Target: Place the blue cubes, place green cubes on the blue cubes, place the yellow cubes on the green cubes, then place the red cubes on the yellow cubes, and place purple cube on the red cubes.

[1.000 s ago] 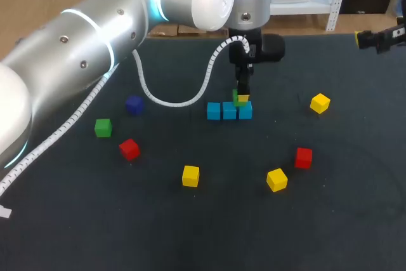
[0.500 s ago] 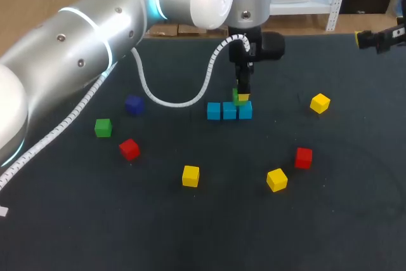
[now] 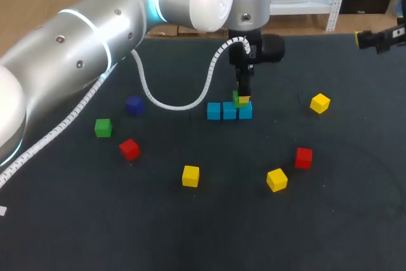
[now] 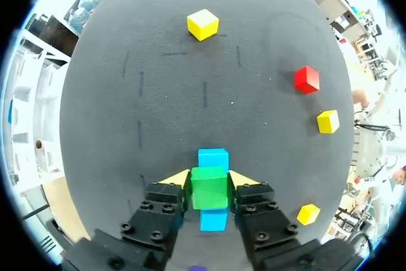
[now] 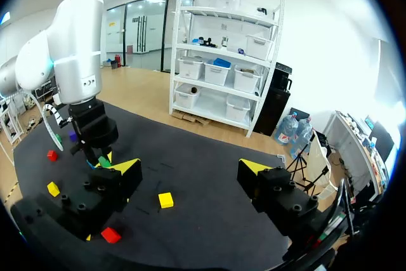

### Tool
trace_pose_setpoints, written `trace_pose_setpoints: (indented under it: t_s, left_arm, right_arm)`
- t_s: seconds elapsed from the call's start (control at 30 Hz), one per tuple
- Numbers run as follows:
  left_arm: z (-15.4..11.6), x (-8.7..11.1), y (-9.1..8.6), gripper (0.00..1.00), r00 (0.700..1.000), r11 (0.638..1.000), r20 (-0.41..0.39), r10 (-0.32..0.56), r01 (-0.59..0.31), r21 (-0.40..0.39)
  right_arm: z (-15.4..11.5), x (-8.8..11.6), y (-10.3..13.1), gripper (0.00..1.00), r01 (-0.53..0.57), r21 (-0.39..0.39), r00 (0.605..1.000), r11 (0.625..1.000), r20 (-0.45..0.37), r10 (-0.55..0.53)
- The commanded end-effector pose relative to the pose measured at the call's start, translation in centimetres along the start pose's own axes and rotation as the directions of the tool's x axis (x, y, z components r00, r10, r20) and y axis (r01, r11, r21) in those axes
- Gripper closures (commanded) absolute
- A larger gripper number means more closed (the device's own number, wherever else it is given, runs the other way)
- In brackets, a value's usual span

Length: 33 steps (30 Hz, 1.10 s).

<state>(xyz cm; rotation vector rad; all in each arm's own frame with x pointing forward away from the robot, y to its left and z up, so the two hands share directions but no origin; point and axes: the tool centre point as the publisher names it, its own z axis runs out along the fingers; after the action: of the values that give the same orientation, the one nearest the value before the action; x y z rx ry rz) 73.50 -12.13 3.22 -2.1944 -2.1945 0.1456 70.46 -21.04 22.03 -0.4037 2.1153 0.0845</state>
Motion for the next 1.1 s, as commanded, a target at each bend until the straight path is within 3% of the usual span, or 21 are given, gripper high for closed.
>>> trace_pose_setpoints:
  t_s: [0.03,0.97,1.03,1.1]
  left_arm:
    - [0.01,0.10,-0.15,0.88,1.000,1.000,-0.001,0.003,-0.003,-0.004]
    - [0.21,0.13,-0.44,0.87,1.000,1.000,-0.004,0.000,0.000,-0.005]
    - [0.21,0.13,-0.45,0.84,1.000,1.000,-0.004,0.001,-0.001,-0.005]
    - [0.22,0.13,-0.45,0.71,1.000,1.000,-0.005,0.004,-0.004,-0.004]
  right_arm:
    - [0.31,0.29,-0.07,0.00,-0.001,-0.005,0.999,1.000,0.053,0.001]
    - [0.31,0.29,-0.07,0.00,-0.001,-0.005,0.999,1.000,0.053,0.001]
    - [0.31,0.29,-0.07,0.00,-0.001,-0.005,0.999,1.000,0.053,0.001]
    - [0.31,0.29,-0.07,0.00,-0.001,-0.005,0.999,1.000,0.053,0.001]
